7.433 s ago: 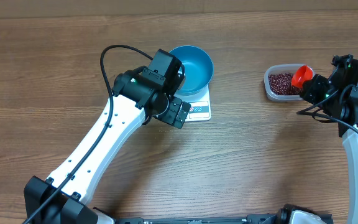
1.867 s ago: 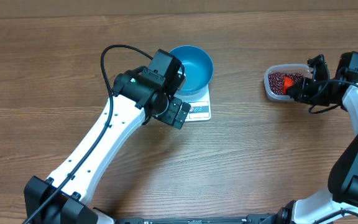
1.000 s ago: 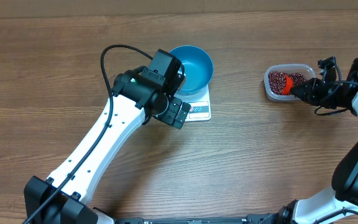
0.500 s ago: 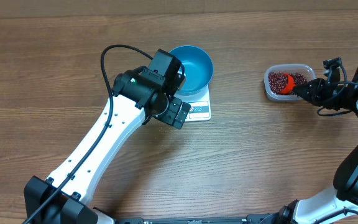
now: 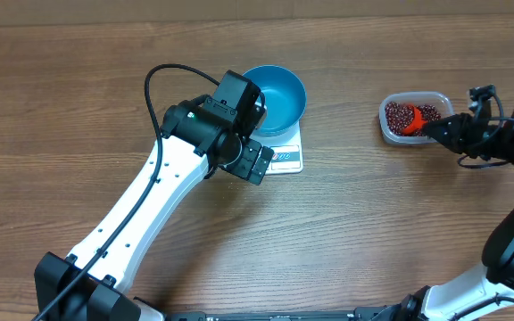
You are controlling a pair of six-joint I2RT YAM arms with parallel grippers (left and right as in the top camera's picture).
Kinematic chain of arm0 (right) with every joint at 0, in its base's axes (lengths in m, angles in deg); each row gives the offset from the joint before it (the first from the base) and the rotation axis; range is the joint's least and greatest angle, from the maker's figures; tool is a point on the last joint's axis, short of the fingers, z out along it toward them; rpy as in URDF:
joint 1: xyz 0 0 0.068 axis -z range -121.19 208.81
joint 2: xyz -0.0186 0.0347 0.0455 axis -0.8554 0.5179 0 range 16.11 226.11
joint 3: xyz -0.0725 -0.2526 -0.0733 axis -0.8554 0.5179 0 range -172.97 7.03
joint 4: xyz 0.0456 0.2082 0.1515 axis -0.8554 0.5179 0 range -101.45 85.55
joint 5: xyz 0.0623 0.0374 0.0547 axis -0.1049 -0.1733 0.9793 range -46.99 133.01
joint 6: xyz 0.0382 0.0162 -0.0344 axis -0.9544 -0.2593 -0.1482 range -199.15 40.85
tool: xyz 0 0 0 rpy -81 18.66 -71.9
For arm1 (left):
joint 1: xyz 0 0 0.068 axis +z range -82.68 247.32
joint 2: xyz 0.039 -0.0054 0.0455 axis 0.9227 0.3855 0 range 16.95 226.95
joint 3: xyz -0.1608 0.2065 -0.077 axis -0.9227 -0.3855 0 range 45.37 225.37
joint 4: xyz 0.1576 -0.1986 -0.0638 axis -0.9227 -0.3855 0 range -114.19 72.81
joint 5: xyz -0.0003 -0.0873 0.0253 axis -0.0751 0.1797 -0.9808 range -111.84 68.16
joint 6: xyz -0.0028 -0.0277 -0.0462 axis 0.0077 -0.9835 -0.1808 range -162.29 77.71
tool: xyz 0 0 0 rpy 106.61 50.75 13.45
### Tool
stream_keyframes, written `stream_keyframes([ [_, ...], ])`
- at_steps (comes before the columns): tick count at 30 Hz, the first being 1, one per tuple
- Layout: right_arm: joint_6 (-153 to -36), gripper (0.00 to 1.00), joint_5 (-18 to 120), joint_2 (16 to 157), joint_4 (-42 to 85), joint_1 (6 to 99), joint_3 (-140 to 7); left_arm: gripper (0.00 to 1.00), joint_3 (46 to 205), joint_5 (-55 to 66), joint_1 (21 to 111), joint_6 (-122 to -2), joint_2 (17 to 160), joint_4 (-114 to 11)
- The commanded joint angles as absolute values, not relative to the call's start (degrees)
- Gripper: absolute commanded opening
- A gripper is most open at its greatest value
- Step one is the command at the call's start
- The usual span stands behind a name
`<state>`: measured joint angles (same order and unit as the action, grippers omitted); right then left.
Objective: Scoop item into bowl and weigh 150g on scale
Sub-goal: 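Drag the red cup through the beans with the right gripper to scoop, then lift the filled red cup out of the tub with the right gripper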
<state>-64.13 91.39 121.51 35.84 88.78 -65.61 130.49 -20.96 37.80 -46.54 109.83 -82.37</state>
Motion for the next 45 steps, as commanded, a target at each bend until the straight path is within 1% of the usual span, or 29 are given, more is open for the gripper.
stream_keyframes([
  [1,-64.3,0.04,95.2,122.0,35.6,90.6,-66.0,1.0,131.0,-21.2,37.7,-45.7,109.2,-82.5],
  [8,-64.3,0.04,95.6,122.0,35.7,92.1,-66.0,1.0,131.0,-21.2,37.7,-45.6,109.2,-82.5],
  [17,-64.4,0.04,100.2,122.0,35.8,92.5,-66.0,1.0,131.0,-21.2,37.7,-45.7,109.2,-82.5],
  [21,-67.0,0.04,100.8,122.0,35.8,93.3,-66.0,1.0,131.0,-21.2,37.7,-45.6,109.2,-82.5],
  [31,-67.4,0.04,102.3,122.0,37.0,94.2,-66.0,1.0,131.0,-21.2,37.7,-45.7,109.2,-82.5],
  [45,-67.3,0.04,111.0,122.0,36.9,94.3,-66.0,1.0,131.0,-21.2,37.7,-45.7,109.2,-82.5],
])
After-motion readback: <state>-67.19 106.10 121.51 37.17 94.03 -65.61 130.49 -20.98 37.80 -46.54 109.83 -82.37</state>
